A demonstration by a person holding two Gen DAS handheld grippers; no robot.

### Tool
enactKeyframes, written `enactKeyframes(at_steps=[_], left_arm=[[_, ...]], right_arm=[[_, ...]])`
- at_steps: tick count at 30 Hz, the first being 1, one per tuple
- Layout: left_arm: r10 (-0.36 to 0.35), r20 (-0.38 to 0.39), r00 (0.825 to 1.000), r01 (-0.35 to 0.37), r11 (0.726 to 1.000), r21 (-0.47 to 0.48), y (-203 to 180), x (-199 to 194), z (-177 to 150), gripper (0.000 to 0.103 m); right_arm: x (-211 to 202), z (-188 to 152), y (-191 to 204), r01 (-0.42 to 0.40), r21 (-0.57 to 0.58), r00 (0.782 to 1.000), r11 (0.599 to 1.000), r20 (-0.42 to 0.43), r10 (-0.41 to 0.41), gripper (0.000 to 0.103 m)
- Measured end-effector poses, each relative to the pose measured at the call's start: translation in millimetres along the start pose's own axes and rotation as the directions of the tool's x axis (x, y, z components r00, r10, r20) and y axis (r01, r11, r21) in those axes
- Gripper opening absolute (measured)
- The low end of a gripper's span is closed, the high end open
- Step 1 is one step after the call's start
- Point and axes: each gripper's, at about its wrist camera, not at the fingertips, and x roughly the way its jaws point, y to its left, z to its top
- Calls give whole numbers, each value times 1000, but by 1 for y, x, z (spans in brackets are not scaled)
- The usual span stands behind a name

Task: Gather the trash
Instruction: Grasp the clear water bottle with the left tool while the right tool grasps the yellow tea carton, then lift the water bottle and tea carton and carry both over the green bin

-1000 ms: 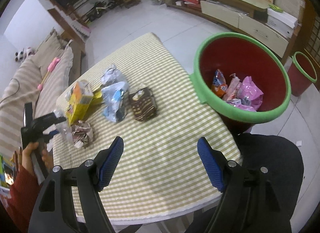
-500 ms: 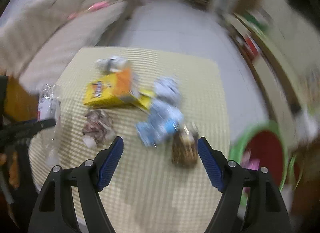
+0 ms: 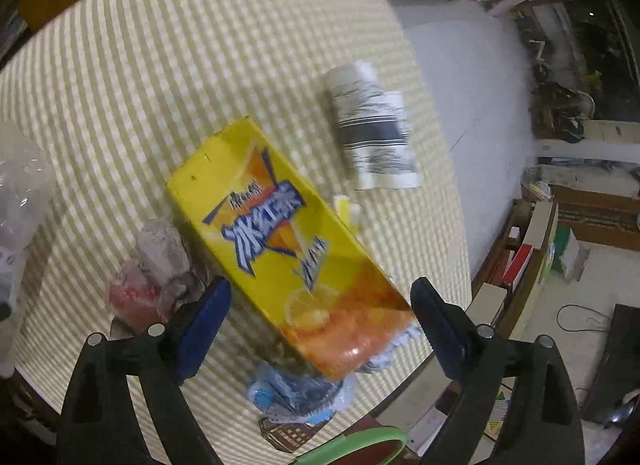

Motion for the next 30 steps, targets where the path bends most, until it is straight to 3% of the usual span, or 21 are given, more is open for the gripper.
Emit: enactKeyframes(at_steps=[4, 8, 11, 15, 19, 23, 26, 30], left_arm=[[15, 4, 1000, -15, 1000, 5, 3, 1, 0, 51], [23, 8, 1000, -22, 1000, -15, 10, 3, 1, 52], [24, 12, 1000, -24, 999, -22, 12, 3, 3, 52], [28, 16, 999, -28, 999, -27, 14, 1, 2, 52], [23, 5, 1000, -22, 999, -41, 14, 3, 3, 59], [-3, -22, 1000, 2, 999, -45, 11, 9, 2, 63], [-12, -36, 999, 10, 999, -43, 7, 12, 1, 62], [-33, -52, 998, 31, 999, -34, 2, 13, 1, 49]], right_arm=[[1, -5, -12, -107, 100, 994, 989, 7, 106, 77], [-8, -17, -35, -249, 218, 968, 944, 30, 249, 69], [-8, -29, -51, -354, 323, 934, 878, 84, 346, 67], [-8, -48, -71, -479, 440, 876, 760, 187, 444, 66], [-3, -62, -72, -495, 484, 866, 722, 206, 456, 66], [-1, -70, -60, -552, 525, 821, 647, 206, 533, 67], [6, -73, -58, -552, 550, 818, 627, 212, 535, 71], [12, -76, -63, -575, 585, 800, 571, 256, 543, 68]])
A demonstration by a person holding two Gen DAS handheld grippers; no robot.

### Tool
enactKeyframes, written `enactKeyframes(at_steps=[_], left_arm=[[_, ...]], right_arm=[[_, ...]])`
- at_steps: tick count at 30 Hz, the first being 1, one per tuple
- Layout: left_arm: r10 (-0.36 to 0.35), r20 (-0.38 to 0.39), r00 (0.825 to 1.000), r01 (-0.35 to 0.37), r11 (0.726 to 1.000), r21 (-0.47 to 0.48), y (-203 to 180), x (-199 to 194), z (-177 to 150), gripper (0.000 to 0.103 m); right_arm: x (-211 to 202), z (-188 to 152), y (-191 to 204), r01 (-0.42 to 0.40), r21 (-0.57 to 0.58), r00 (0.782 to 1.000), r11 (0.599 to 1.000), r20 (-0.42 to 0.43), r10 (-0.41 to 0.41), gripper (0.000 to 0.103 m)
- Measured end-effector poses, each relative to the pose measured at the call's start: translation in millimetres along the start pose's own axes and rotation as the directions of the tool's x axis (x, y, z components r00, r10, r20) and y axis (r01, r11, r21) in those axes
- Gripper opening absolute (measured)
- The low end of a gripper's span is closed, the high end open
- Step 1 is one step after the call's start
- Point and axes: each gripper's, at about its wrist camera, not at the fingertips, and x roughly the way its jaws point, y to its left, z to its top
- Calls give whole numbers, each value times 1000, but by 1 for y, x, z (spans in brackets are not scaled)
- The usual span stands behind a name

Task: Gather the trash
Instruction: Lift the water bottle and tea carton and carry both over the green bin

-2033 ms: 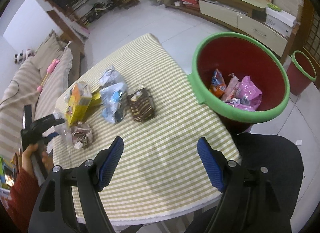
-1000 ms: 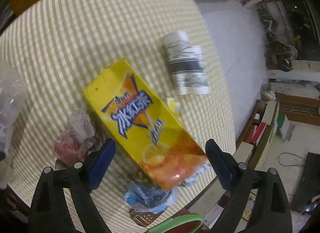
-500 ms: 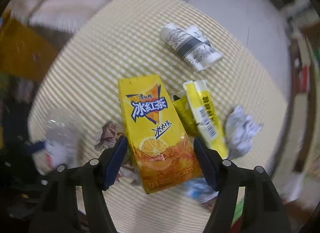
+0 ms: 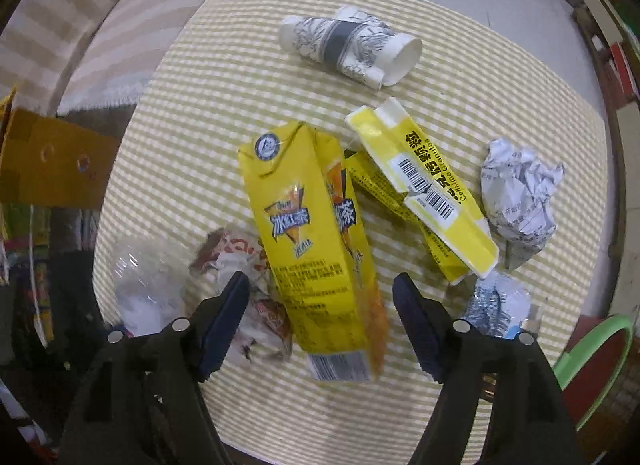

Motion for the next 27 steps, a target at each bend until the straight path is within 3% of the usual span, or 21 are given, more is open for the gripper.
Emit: enactKeyframes(at_steps=[3, 7, 9, 14, 18, 22, 27], left_arm=[[-9, 7, 1000, 9, 1000, -20, 2, -2, 0, 48], [-5, 15, 1000, 6, 999, -37, 7, -6, 1, 48], [-3, 15, 1000, 4, 999, -34, 9, -9, 1, 49], [21, 27, 999, -21, 1000, -10, 5, -16, -1, 48], [15, 36, 999, -15, 1000, -14, 8, -24, -1, 49], [20, 32, 999, -19, 1000, -11, 5, -24, 0, 48], [25, 31, 999, -24, 1000, -5, 0, -24, -1, 49]], right_arm=[[2, -2, 0, -17, 7, 1000, 1000, -2, 17, 50], [6, -1, 0, -17, 14, 1000, 1000, 4, 17, 54], [11, -5, 4, -39, 42, 999, 998, 11, 39, 64], [8, -6, 0, -30, 64, 999, 998, 21, 29, 70], [3, -6, 0, -36, 77, 999, 996, 43, 32, 70], [-4, -10, -1, 12, 39, 999, 999, 43, -13, 70], [6, -9, 5, -5, 50, 999, 999, 44, 3, 69]])
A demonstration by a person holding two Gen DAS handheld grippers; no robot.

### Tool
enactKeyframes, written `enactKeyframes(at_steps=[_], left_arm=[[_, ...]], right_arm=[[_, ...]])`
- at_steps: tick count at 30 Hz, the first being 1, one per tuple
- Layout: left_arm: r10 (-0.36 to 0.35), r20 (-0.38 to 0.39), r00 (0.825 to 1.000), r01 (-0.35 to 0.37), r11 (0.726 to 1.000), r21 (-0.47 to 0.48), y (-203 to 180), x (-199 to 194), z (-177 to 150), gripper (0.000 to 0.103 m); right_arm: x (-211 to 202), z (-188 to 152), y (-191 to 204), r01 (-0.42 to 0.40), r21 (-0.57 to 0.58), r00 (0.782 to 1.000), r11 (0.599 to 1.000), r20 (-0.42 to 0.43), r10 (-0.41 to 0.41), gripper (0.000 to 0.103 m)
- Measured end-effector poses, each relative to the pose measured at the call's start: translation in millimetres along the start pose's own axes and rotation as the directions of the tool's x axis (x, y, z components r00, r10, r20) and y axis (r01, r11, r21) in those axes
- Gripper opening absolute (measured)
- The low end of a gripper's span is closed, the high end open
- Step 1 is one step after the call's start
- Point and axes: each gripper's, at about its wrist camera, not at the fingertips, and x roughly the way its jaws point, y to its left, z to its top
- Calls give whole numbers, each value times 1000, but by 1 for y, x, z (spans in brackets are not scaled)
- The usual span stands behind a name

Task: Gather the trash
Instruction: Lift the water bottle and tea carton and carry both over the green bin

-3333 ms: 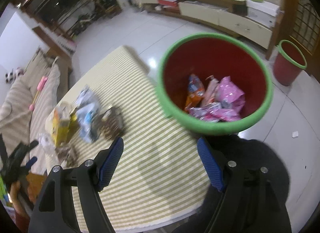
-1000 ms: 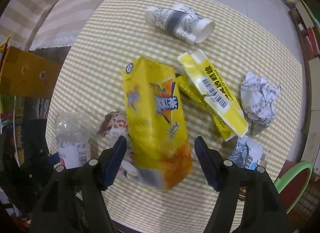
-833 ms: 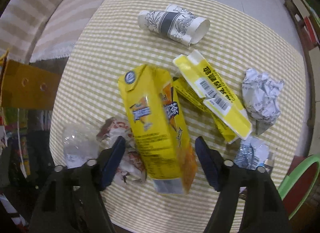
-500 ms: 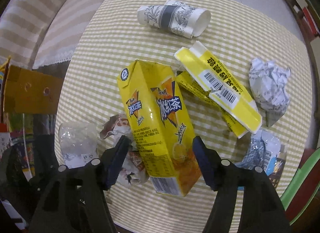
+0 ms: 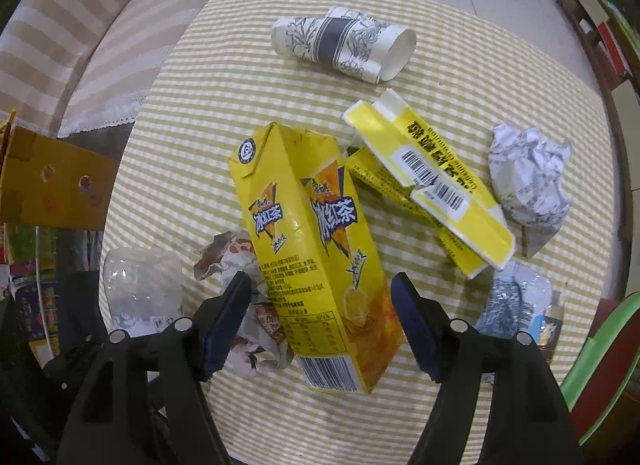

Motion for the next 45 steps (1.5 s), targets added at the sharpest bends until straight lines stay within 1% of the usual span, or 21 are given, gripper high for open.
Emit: enactKeyframes(at_steps=[1, 2, 3, 4, 5, 6, 9, 10, 14, 19, 22, 26, 29, 34, 37, 40, 45], left_arm=[[1, 0, 1000, -1, 1000, 0, -1, 0, 0, 48], [1, 1, 1000, -1, 1000, -1, -1, -1, 0, 49], [2, 2, 1000, -2, 1000, -2, -1, -1, 1, 48], [8, 2, 1000, -8, 1000, -4, -2, -2, 1, 48], [11, 5, 1000, -11, 1000, -7, -1, -3, 2, 48], [12, 8, 1000, -12, 1000, -8, 0, -4, 2, 48], [14, 26, 1000, -13, 1000, -17, 0, -10, 5, 48], [14, 29, 999, -13, 1000, -18, 0, -11, 6, 48], [16, 46, 999, -15, 1000, -9, -4, -19, 9, 48], [12, 65, 998, -14, 1000, 18, -17, -27, 10, 48], [10, 81, 997, -13, 999, 36, -23, -32, 12, 48], [6, 93, 996, -11, 998, 54, -32, -35, 12, 48], [5, 94, 996, -11, 998, 63, -37, -35, 11, 48], [10, 93, 996, -17, 998, 64, -40, -36, 9, 48], [7, 107, 994, -15, 997, 73, -45, -40, 10, 48], [-2, 122, 993, -9, 996, 93, -52, -46, 14, 48], [-22, 129, 991, 5, 992, 128, -68, -48, 18, 48]], right_arm=[[3, 0, 1, 6, -2, 1000, 1000, 9, -6, 68], [1, -2, 2, 18, -1, 1000, 1000, 25, -18, 60], [2, -2, 2, 31, 0, 999, 1000, 38, -31, 46], [-1, -4, 2, 41, 4, 997, 999, 60, -41, 45], [-5, -6, 2, 39, 7, 996, 999, 80, -40, 40], [-11, -10, 2, 31, 11, 994, 999, 101, -32, 36], [-27, -25, 4, 19, 15, 985, 1000, 169, -21, 35], [-34, -33, 4, 22, 19, 979, 1000, 201, -25, 35], [-52, -60, 3, 59, 51, 952, 997, 296, -71, 35], [-76, -95, -6, 11, 113, 926, 994, 375, -53, 35], [-86, -106, -13, -28, 146, 916, 989, 401, -33, 35], [-96, -110, -23, -80, 189, 902, 979, 432, -10, 35], [-99, -113, -30, -106, 221, 900, 969, 435, -1, 35], [-104, -120, -36, -128, 241, 896, 962, 445, 8, 35], [-113, -128, -41, -159, 264, 879, 951, 476, 15, 35], [-125, -139, -46, -172, 283, 862, 944, 507, 5, 35], [-135, -158, -54, -159, 306, 855, 939, 518, -25, 35]])
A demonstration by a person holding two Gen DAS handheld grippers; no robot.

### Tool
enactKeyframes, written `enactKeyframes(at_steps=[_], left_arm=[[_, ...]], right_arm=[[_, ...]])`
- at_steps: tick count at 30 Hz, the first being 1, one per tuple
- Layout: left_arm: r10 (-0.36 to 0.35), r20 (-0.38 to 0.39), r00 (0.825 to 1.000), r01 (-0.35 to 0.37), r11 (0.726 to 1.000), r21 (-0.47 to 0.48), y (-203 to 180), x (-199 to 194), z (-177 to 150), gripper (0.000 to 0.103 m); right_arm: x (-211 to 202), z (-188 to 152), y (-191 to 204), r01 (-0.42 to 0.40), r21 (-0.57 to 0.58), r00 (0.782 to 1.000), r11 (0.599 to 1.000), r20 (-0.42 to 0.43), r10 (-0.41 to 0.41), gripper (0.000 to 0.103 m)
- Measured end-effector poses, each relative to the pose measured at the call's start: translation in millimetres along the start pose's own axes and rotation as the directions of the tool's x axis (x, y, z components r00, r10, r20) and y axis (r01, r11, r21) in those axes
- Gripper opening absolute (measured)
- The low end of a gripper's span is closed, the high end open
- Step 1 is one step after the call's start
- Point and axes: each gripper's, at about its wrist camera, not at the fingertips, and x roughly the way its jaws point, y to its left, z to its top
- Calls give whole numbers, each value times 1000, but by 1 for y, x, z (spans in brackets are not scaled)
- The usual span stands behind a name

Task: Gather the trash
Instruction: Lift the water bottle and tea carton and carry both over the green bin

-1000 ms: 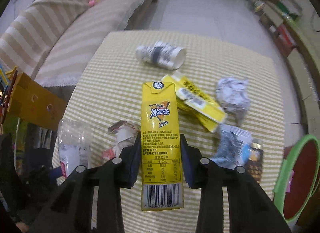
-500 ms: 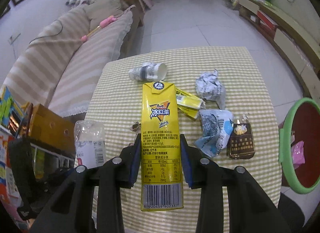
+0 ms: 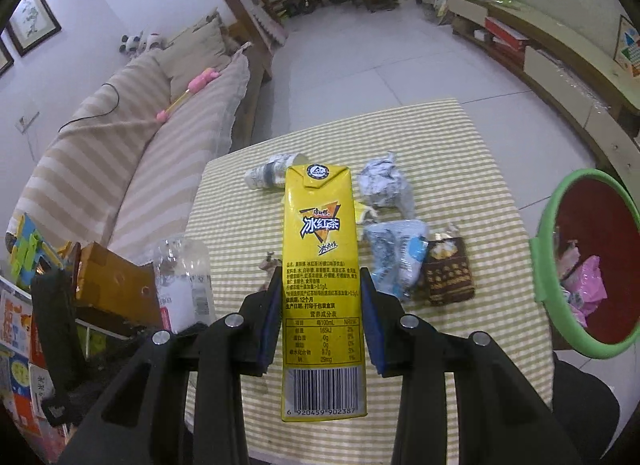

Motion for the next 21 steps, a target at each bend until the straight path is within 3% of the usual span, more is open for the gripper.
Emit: enactKeyframes(at_steps=[21], left_arm=[[-87, 15, 996, 83, 981, 177, -87, 0, 15, 48]], right_arm=[[-48, -23, -63, 51, 164, 997, 985, 56, -61, 35]])
